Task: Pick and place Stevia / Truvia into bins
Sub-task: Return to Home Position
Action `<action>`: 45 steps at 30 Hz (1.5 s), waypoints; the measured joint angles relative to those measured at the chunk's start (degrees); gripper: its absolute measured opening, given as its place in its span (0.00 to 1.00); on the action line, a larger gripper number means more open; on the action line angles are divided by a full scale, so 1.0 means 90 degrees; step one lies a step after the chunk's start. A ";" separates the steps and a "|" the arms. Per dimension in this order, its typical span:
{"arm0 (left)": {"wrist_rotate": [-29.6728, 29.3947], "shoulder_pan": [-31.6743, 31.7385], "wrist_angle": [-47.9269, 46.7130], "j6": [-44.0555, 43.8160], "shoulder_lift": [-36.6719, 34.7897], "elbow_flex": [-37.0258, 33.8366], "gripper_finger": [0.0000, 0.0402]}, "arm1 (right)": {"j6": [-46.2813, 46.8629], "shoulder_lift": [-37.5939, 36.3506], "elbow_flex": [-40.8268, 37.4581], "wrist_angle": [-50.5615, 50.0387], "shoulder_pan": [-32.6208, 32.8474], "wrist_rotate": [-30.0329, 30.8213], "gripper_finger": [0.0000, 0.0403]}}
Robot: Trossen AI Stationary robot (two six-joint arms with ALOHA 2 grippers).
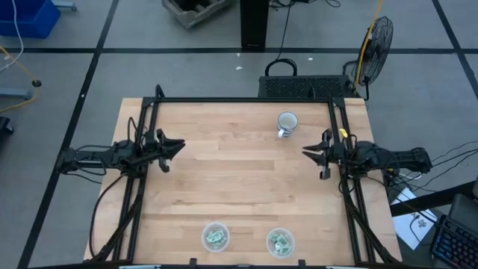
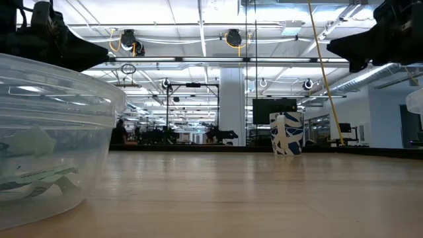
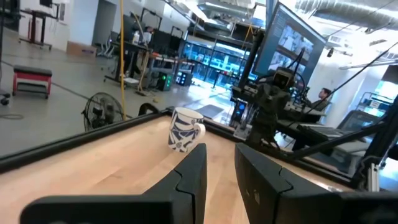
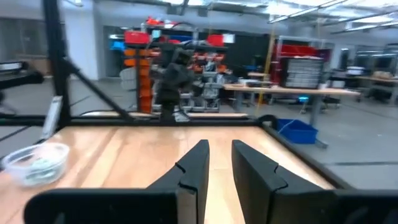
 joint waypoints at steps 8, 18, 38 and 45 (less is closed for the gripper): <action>-0.0015 0.0000 -0.0114 0.0524 0.0002 0.0000 0.22 | 0.0080 -0.0005 -0.0505 0.0724 -0.0146 -0.0752 0.16; -0.0017 0.0000 -0.0291 0.1635 0.0012 0.0000 0.22 | 0.0312 0.0000 -0.0617 0.0306 -0.0191 -0.0748 0.16; -0.0018 0.0000 -0.0285 0.1688 0.0012 0.0002 0.22 | 0.0980 0.0090 -0.0635 -0.0133 -0.0191 -0.0753 0.16; -0.0017 -0.0002 -0.0282 0.1696 0.0012 0.0002 0.22 | 0.0979 0.0090 -0.0639 -0.0133 -0.0191 -0.0748 0.16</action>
